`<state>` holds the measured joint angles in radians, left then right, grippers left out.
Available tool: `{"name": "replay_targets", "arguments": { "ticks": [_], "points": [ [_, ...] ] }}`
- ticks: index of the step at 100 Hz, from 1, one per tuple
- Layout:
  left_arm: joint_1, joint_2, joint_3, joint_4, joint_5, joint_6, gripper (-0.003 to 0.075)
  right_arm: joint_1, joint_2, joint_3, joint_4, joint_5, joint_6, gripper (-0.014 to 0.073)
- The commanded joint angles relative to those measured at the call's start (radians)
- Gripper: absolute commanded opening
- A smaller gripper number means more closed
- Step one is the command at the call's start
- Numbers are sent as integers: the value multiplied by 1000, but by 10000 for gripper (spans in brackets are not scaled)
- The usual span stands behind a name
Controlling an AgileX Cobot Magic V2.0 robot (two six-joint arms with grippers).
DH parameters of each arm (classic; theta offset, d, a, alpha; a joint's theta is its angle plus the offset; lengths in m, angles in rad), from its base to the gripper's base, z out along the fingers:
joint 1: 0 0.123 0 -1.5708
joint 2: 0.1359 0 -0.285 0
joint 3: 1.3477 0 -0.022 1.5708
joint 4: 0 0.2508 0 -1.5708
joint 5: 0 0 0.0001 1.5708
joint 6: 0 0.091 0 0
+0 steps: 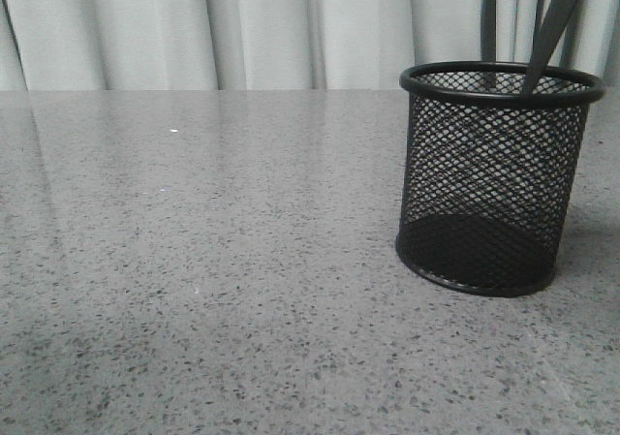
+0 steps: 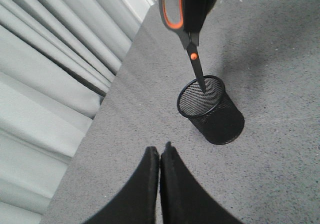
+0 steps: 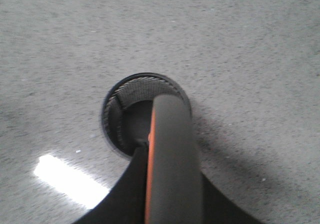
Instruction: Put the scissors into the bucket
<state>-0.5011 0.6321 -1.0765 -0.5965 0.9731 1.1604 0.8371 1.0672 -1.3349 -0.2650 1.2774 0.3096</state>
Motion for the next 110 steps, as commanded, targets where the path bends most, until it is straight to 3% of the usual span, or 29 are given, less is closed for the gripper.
{"name": "replay_targets", "arguments": {
  "ticks": [1, 58, 70, 89, 96, 110],
  "points": [
    [-4, 1, -23, -37, -87, -13, -21, -8, 41, -19, -72, -54, 5, -65],
    [-4, 1, -23, -62, 17, -13, -21, -8, 241, -19, -65, -133, 5, -57],
    [-4, 1, -23, -62, 15, -13, -21, -8, 242, -19, -59, -128, 5, 51],
    [-4, 1, -23, -62, 9, -13, -21, -8, 242, -29, -62, -129, 5, 326],
    [-4, 1, -23, -62, 9, -13, -21, -8, 242, -57, -78, -127, 5, 372],
    [-4, 1, -23, -62, -11, -15, -21, -8, 242, -176, -120, -109, 5, 379]
  ]
}}
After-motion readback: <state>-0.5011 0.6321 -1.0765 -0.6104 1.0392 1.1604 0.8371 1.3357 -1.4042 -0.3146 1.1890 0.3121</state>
